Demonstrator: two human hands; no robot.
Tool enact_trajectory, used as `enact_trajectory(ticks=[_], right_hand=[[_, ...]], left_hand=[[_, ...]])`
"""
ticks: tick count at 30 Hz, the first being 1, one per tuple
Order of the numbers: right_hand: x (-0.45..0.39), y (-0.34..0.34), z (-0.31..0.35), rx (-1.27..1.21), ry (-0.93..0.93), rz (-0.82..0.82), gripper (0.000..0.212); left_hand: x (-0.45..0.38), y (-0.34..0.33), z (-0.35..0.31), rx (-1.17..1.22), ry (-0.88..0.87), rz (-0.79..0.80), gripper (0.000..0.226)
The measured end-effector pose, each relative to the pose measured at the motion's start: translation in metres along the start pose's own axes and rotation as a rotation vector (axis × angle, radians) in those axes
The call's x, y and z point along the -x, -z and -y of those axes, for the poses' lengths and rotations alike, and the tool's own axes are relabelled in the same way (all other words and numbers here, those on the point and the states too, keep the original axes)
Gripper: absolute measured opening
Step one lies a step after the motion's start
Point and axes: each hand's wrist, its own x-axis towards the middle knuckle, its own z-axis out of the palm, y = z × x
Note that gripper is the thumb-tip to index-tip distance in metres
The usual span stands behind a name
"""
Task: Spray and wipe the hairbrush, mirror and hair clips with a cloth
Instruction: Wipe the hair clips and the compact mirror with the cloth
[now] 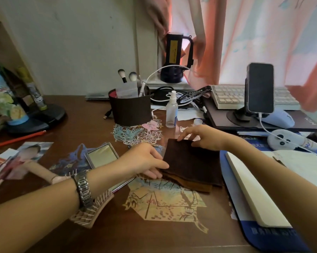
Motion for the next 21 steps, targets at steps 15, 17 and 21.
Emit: enact_trajectory(ticks=[15,17,21], right_hand=[[0.049,0.006,-0.028,0.031,-0.168,-0.087,0.025],[0.051,0.002,-0.029,-0.021,-0.132,-0.149,0.027],[0.043,-0.002,-0.031,-0.034,-0.088,-0.277,0.033]], left_hand=[[-0.038,0.01,-0.016,-0.293,-0.167,0.026,0.045],[-0.038,0.008,-0.016,-0.274,-0.161,0.032,0.045],[-0.034,0.002,-0.012,-0.218,-0.135,0.052,0.048]])
